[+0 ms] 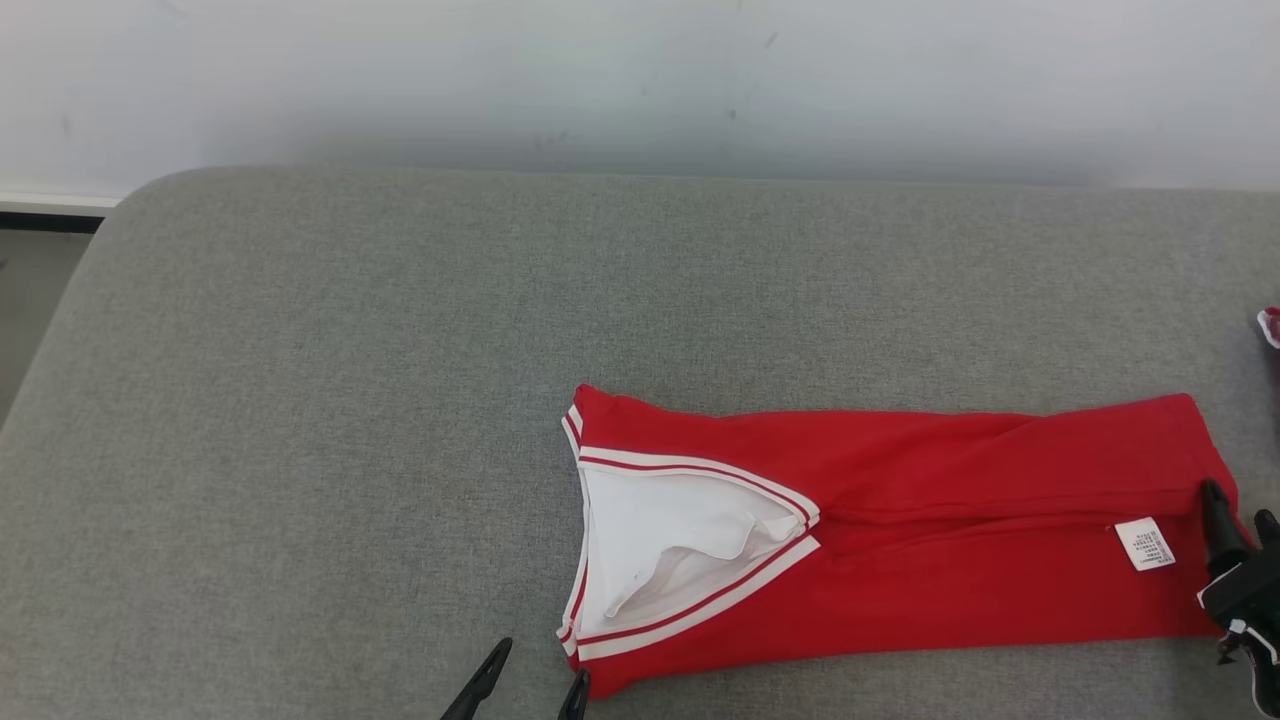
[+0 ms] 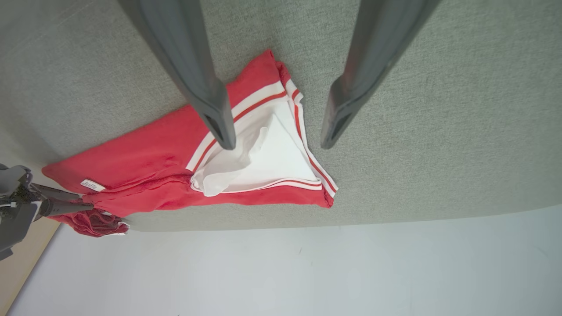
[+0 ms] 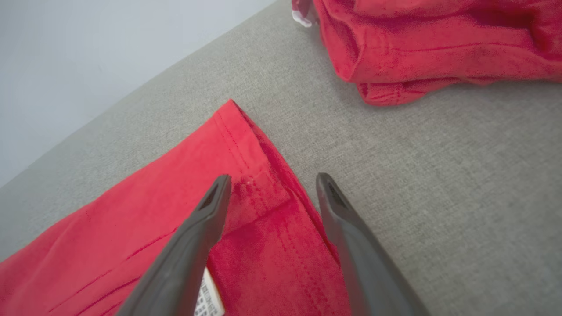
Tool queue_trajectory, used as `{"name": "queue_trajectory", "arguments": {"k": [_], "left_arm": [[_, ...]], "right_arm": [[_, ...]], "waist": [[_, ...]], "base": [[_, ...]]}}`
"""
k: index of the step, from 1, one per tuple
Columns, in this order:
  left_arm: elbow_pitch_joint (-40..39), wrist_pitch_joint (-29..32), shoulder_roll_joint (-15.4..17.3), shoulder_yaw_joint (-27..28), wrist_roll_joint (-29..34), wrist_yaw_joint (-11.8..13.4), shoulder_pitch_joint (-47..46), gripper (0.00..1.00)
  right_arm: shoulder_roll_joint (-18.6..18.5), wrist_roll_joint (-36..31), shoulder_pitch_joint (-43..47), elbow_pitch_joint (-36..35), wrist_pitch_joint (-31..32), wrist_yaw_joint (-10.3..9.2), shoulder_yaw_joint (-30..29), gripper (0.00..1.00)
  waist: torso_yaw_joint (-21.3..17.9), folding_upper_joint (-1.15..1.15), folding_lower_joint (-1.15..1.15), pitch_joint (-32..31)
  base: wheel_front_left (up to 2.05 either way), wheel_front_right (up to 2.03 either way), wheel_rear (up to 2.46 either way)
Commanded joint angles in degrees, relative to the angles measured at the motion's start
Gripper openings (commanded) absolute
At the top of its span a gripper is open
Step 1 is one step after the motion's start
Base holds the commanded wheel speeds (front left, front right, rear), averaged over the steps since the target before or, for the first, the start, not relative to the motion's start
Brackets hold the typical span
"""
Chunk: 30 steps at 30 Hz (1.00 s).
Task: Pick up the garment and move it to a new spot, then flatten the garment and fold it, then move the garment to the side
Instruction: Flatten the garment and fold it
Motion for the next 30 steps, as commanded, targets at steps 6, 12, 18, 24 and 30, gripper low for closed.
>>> {"name": "queue_trajectory", "arguments": {"k": [6, 12, 18, 24, 30], "left_arm": [[-0.14, -0.22, -0.39, 0.57, 0.06, -1.02, -1.0, 1.0], [-0.42, -0.22, -1.19, 1.2, -0.06, -1.42, -0.92, 1.0], [0.24, -0.22, -1.9, 1.12, 0.35, -2.19, -0.03, 1.0], [0.59, -0.22, -2.03, 1.72, 0.26, -2.65, 0.65, 1.0], [0.88, -0.22, -2.26, 2.08, -0.02, -2.92, 1.77, 1.0]], "right_arm": [[2.43, -1.31, -3.41, 8.33, 1.99, -0.07, 1.18, 1.0], [5.77, -0.71, -3.61, 12.71, 5.36, -0.07, 2.14, 0.06], [5.3, -1.23, -3.1, 11.68, 3.87, -0.07, 2.85, 0.0], [2.16, -1.25, -4.21, 8.65, 1.87, -0.05, 2.8, 0.0], [0.72, -1.93, -3.22, 3.18, 1.22, -0.05, 4.0, 0.0]], "waist": [[1.07, -0.01, 0.0, 1.23], [1.88, -0.01, 0.0, 1.39], [2.02, -0.01, 0.0, 0.36], [1.68, -0.01, 0.0, -1.25], [1.49, -0.01, 0.0, -3.49]], "base": [[0.0, 0.0, 0.0], [0.0, 0.0, 0.0], [0.0, 0.0, 0.0], [0.0, 0.0, 0.0], [0.0, 0.0, 0.0]]}}
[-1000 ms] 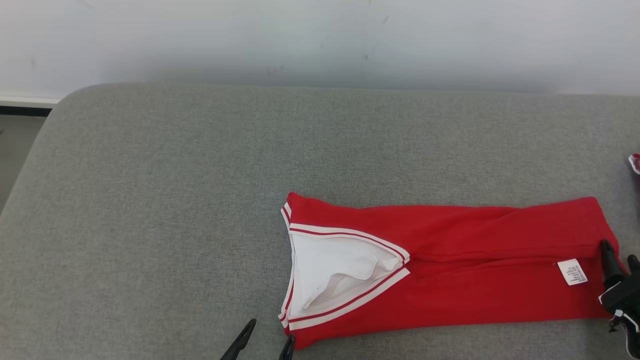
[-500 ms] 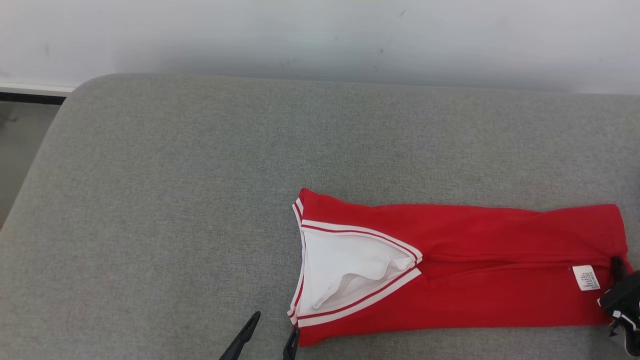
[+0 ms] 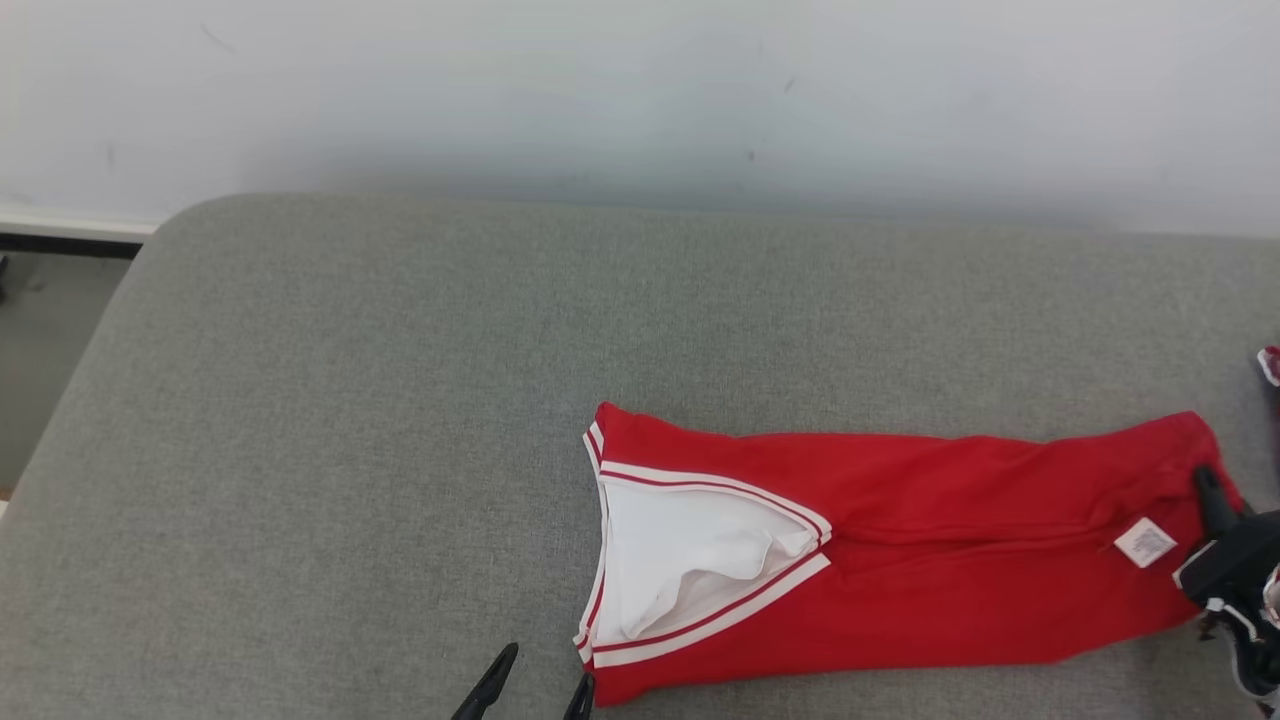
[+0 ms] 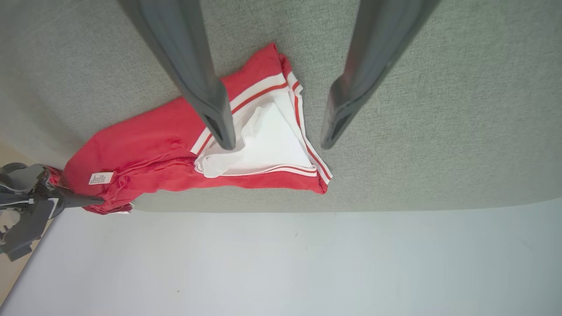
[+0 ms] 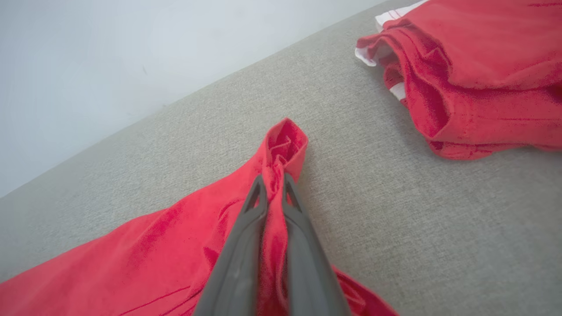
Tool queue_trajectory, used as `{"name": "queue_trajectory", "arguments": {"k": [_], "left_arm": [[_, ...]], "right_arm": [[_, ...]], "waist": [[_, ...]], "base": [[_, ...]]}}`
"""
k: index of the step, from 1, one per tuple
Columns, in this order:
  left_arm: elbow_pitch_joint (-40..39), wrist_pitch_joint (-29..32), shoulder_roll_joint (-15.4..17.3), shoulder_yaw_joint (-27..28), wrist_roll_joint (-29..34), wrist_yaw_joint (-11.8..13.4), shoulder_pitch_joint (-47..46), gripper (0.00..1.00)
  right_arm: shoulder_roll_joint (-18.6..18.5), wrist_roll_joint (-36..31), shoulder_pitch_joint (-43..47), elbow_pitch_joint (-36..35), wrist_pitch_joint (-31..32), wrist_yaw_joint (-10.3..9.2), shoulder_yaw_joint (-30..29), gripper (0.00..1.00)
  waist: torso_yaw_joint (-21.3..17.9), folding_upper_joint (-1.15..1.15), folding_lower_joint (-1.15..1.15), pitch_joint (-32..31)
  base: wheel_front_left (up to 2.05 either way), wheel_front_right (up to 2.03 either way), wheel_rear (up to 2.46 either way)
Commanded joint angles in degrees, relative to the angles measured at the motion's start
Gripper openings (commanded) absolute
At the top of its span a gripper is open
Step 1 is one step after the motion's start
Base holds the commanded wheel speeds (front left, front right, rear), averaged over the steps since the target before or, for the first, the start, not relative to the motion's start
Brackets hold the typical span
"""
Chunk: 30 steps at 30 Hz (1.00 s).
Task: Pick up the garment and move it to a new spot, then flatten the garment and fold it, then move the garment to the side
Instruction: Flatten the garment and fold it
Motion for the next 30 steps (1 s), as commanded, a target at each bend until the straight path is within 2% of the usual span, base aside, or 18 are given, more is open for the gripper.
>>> {"name": "queue_trajectory", "arguments": {"k": [1, 6, 12, 18, 30], "left_arm": [[0.04, -0.22, -0.07, 0.26, -0.08, 0.04, 1.33, 1.0], [0.16, -0.22, -0.39, 0.69, -0.24, 0.06, 2.51, 1.0], [0.86, -0.22, -0.87, 0.7, -0.37, -0.5, 3.52, 1.0], [1.44, -0.22, -1.6, 0.6, -0.55, -0.96, 3.76, 1.0], [2.66, -0.22, -2.24, 1.44, -0.53, -1.99, 3.26, 1.0]], "right_arm": [[0.02, 0.2, 0.99, -0.83, -0.39, -0.03, 0.12, 0.0], [-0.81, -0.37, 2.11, -8.47, -0.9, -0.03, 0.9, 0.0], [1.22, -2.34, 1.41, -15.01, -0.14, -0.03, 1.33, 0.0], [5.35, -3.71, 0.26, -17.86, 1.39, -0.02, 0.98, 0.0], [16.04, -6.44, 0.18, -20.97, 4.49, -0.01, 1.24, 0.0]], "waist": [[-0.15, 0.0, 0.0, -1.17], [-0.37, 0.0, 0.0, -3.28], [0.35, 0.0, 0.0, -5.27], [2.48, 0.0, 0.0, -5.74], [7.83, 0.0, 0.0, -5.3]], "base": [[0.0, 0.0, 0.0], [0.0, 0.0, 0.0], [0.0, 0.0, 0.0], [0.0, 0.0, 0.0], [0.0, 0.0, 0.0]]}}
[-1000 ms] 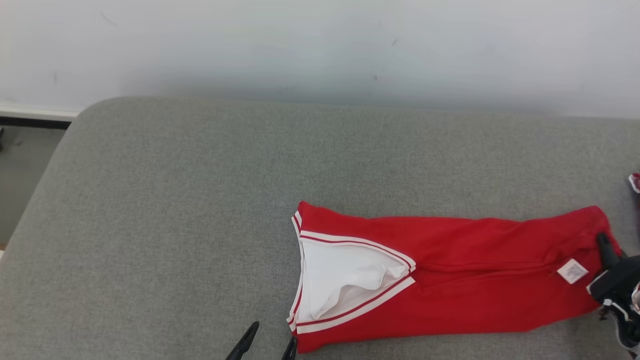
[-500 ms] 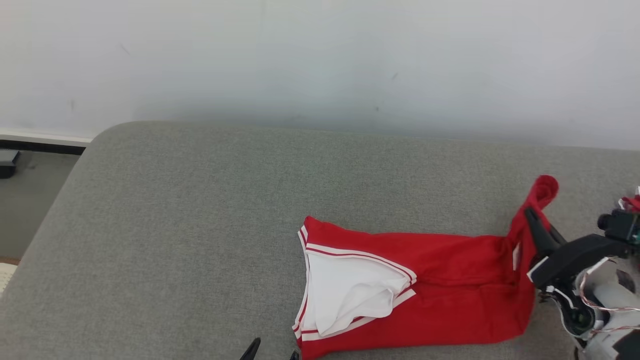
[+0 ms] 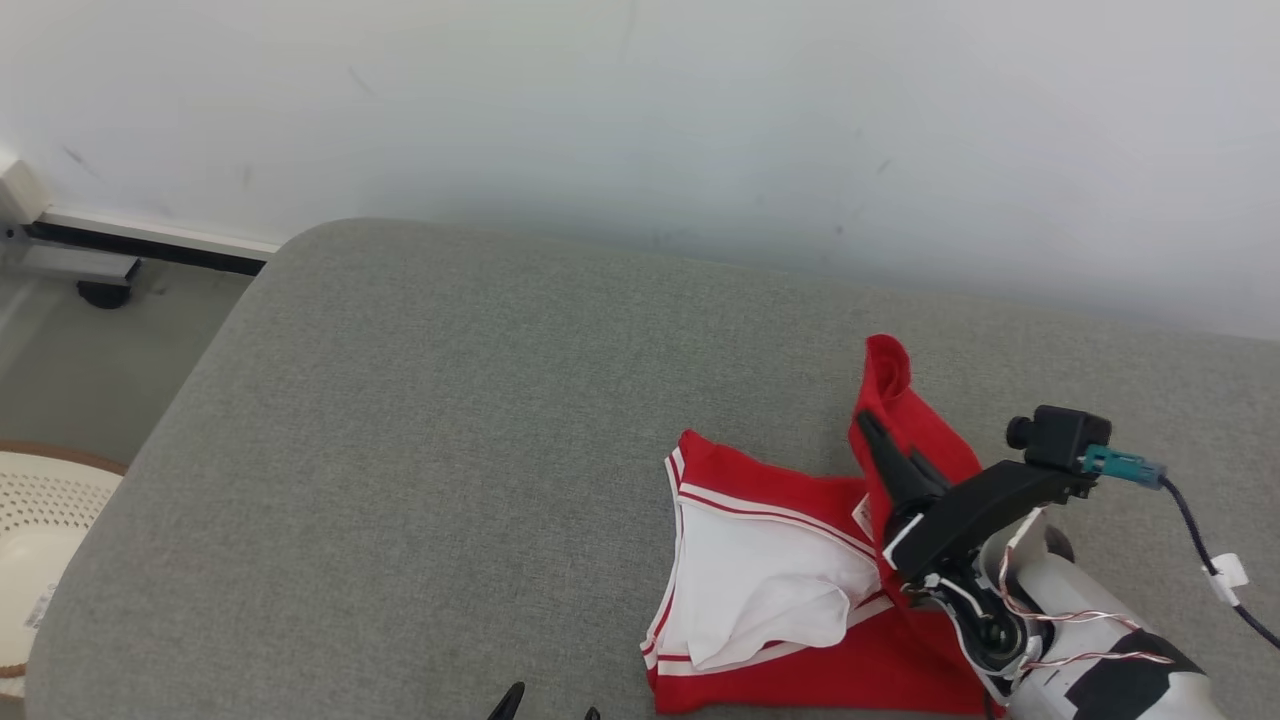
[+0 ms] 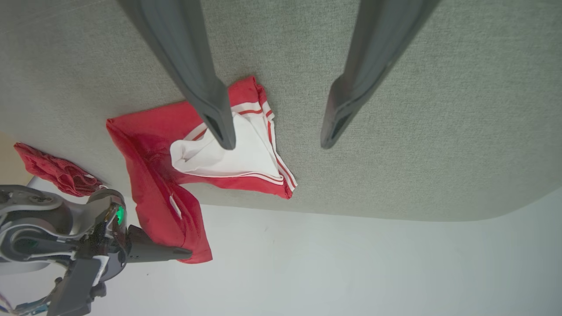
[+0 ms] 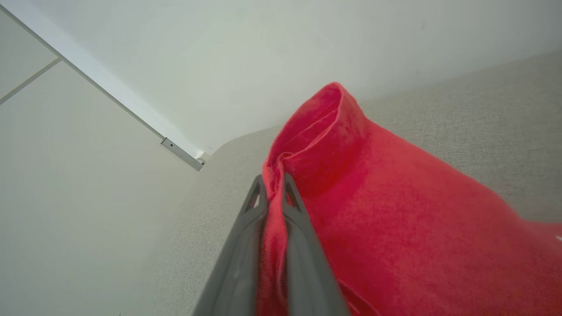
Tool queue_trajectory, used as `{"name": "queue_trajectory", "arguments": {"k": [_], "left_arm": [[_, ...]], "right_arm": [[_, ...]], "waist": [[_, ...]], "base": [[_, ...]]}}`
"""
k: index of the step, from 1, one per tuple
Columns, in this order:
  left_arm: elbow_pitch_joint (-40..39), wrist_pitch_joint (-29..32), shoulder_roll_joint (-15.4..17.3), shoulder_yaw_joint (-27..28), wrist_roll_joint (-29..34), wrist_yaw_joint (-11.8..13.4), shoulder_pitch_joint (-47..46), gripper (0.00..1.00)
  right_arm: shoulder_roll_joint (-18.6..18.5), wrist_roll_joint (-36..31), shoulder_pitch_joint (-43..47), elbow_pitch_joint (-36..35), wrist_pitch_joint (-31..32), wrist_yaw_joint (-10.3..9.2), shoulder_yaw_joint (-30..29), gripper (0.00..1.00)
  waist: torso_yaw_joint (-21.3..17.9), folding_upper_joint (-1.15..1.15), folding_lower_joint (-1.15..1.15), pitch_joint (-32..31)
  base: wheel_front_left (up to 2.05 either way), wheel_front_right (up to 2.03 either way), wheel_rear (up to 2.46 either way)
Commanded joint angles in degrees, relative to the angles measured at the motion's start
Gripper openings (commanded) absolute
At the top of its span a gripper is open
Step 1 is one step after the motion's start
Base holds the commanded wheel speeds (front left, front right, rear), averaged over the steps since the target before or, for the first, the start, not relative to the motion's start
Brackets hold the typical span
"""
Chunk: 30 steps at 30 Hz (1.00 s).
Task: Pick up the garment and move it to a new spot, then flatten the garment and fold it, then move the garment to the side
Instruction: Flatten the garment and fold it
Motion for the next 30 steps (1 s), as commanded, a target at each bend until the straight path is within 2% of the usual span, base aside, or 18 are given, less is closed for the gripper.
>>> {"name": "queue_trajectory", "arguments": {"k": [1, 9, 20, 26, 27, 28, 29, 30], "left_arm": [[0.27, -0.22, -0.23, 0.13, -0.06, -0.3, 0.15, 1.0], [1.0, -0.22, -1.07, 0.37, 0.07, -0.83, -0.1, 1.0], [1.79, -0.22, -1.99, 0.98, 0.29, -1.67, -0.48, 1.0], [2.18, -0.22, -2.68, 1.16, 0.54, -2.12, -0.85, 1.0], [2.22, -0.22, -2.78, 1.21, 0.57, -2.21, -0.86, 1.0], [2.29, -0.22, -2.85, 1.26, 0.6, -2.29, -0.83, 1.0], [2.34, -0.22, -2.88, 1.33, 0.62, -2.29, -0.83, 1.0], [2.37, -0.22, -2.92, 1.43, 0.65, -2.26, -0.79, 1.0]], "right_arm": [[1.72, -0.56, 0.35, -0.04, 0.5, -0.01, 0.27, 0.0], [6.82, -1.93, 0.31, 0.89, 3.31, 0.0, 1.58, 0.0], [10.52, -3.38, 0.32, 4.1, 5.07, 0.0, 2.75, 0.0], [12.51, -2.1, 0.2, 5.21, 6.56, 0.0, 3.39, 0.0], [12.76, -1.79, 0.28, 5.08, 6.95, 0.0, 3.46, 0.21], [12.86, -1.54, 0.32, 5.1, 7.03, 0.0, 3.43, 0.48], [12.81, -1.51, 0.2, 5.22, 6.72, 0.0, 3.32, 1.0], [12.85, -1.47, 0.1, 5.26, 6.49, 0.0, 3.25, 1.0]], "waist": [[1.58, 0.0, 0.0, 0.22], [3.79, 0.0, 0.0, 0.73], [5.08, 0.0, 0.0, 1.25], [5.18, 0.0, 0.0, 1.66], [5.17, 0.0, 0.0, 1.71], [5.14, 0.0, 0.0, 1.74], [5.07, 0.0, 0.0, 1.75], [4.97, 0.0, 0.0, 1.77]], "base": [[0.0, 0.0, 0.0], [0.0, 0.0, 0.0], [0.0, 0.0, 0.0], [0.0, 0.0, 0.0], [0.0, 0.0, 0.0], [0.0, 0.0, 0.0], [0.0, 0.0, 0.0], [0.0, 0.0, 0.0]]}}
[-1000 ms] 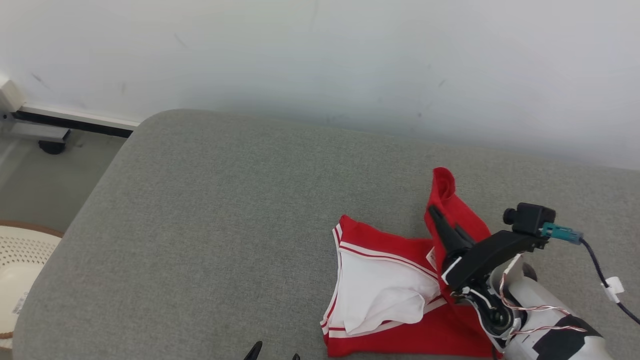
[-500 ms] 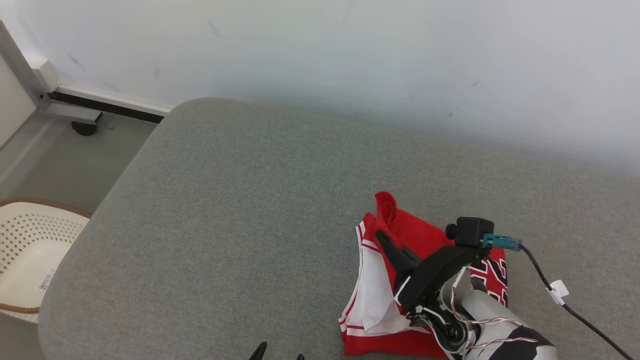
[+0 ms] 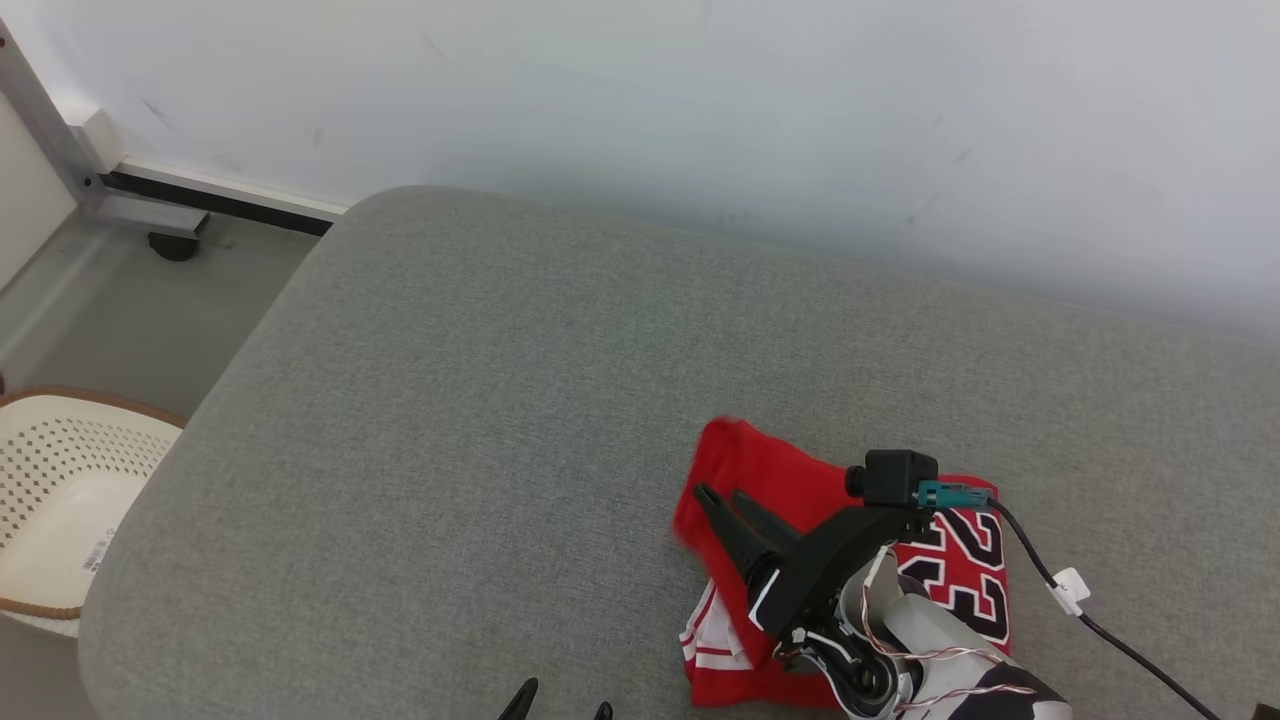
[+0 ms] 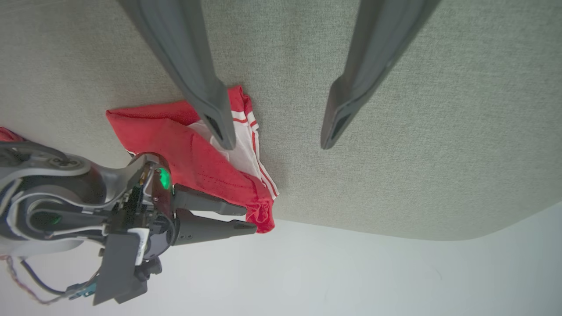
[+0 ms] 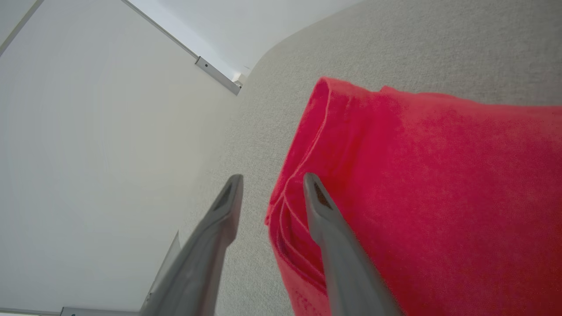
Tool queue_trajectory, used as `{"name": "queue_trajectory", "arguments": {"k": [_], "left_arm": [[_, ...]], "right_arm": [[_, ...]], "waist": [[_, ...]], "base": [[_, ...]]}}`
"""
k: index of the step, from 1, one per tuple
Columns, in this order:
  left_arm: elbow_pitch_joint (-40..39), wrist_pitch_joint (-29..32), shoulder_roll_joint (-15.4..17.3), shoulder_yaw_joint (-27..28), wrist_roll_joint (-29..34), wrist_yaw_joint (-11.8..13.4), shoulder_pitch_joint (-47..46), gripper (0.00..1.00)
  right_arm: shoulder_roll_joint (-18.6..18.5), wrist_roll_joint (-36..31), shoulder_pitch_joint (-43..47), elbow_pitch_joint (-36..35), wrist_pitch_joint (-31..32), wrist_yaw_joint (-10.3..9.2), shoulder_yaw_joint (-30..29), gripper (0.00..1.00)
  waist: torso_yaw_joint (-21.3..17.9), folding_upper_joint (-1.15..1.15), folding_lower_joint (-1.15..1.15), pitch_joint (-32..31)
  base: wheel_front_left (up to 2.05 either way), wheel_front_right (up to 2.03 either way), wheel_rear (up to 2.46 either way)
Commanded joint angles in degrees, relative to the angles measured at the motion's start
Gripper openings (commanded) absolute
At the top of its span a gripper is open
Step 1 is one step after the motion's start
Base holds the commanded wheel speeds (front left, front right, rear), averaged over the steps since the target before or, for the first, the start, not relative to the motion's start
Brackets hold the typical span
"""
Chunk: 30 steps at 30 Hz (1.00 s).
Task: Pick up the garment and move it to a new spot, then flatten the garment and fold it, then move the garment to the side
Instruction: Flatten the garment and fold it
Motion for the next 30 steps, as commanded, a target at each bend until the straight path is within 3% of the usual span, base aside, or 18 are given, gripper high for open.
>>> {"name": "queue_trajectory", "arguments": {"k": [1, 8, 17, 30], "left_arm": [[0.28, -0.22, -0.06, 0.23, 0.47, 0.04, -0.25, 1.0], [0.34, -0.21, -0.44, 0.66, 0.86, -0.37, 0.02, 1.0], [-0.86, -0.21, -0.37, 2.4, 1.5, 0.0, 0.24, 1.0], [-2.51, -0.22, -0.88, 7.75, -1.25, 1.79, 1.42, 1.0]], "right_arm": [[0.06, 0.3, -0.04, -0.2, -0.46, 0.01, -0.03, 1.0], [-3.27, -0.15, -1.05, -4.39, -4.64, 0.01, -2.04, 1.0], [-9.81, -4.69, 0.14, -8.1, -11.7, 0.01, -4.73, 1.0], [-15.01, -16.52, 5.49, -10.84, -14.5, 0.0, -8.3, 1.0]], "waist": [[-0.26, 0.0, 0.0, 0.03], [-2.57, 0.0, 0.0, -0.03], [-8.51, 0.0, 0.0, -0.35], [-17.23, 0.0, 0.0, -1.66]], "base": [[0.0, 0.0, 0.0], [0.0, 0.0, 0.0], [0.0, 0.0, 0.0], [0.0, 0.0, 0.0]]}}
